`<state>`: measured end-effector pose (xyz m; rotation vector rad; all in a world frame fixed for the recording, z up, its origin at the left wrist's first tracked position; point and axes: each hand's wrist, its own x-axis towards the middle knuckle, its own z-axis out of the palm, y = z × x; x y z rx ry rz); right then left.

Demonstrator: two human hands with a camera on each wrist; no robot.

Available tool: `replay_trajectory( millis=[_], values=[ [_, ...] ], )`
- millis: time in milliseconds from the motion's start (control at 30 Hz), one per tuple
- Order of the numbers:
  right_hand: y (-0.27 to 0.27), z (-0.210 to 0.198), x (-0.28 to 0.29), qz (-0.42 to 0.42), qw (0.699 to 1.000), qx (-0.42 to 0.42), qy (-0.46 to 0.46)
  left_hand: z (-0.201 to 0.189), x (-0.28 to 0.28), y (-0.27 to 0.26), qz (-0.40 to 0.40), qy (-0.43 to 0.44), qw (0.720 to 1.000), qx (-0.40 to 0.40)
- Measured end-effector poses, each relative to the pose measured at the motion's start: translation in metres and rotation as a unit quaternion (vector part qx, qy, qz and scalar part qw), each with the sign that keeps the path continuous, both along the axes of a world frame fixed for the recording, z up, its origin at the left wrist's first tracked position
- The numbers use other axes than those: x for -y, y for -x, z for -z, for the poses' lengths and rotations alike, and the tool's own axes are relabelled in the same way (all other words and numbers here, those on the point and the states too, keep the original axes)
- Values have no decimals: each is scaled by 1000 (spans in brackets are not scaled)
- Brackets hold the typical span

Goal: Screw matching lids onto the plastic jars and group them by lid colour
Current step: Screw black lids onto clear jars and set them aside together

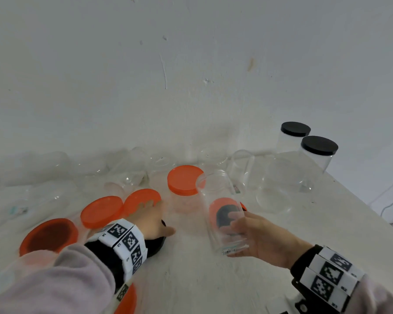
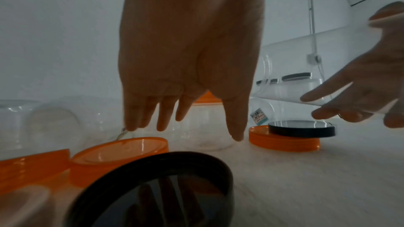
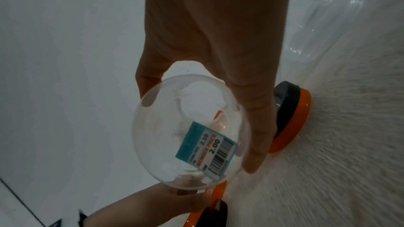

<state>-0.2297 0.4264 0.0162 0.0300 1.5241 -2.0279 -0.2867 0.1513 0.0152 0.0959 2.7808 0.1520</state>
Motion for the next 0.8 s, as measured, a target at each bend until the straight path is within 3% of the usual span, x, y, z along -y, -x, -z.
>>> replay_trajectory(
  millis=[133, 400, 633, 800],
  values=[
    [-5, -4, 18, -24, 1000, -5, -4, 6, 15, -22, -15, 46, 997, 67],
    [-10, -4, 53, -61, 980, -95, -162, 10, 25, -45, -44, -24, 998, 28],
    [-6, 0, 77, -59, 955, -149, -251, -4, 44, -50, -96, -141, 985, -41],
    [-1, 9, 91, -70, 935, -193, -289, -16, 52, -53, -145, -268, 944, -124]
  ],
)
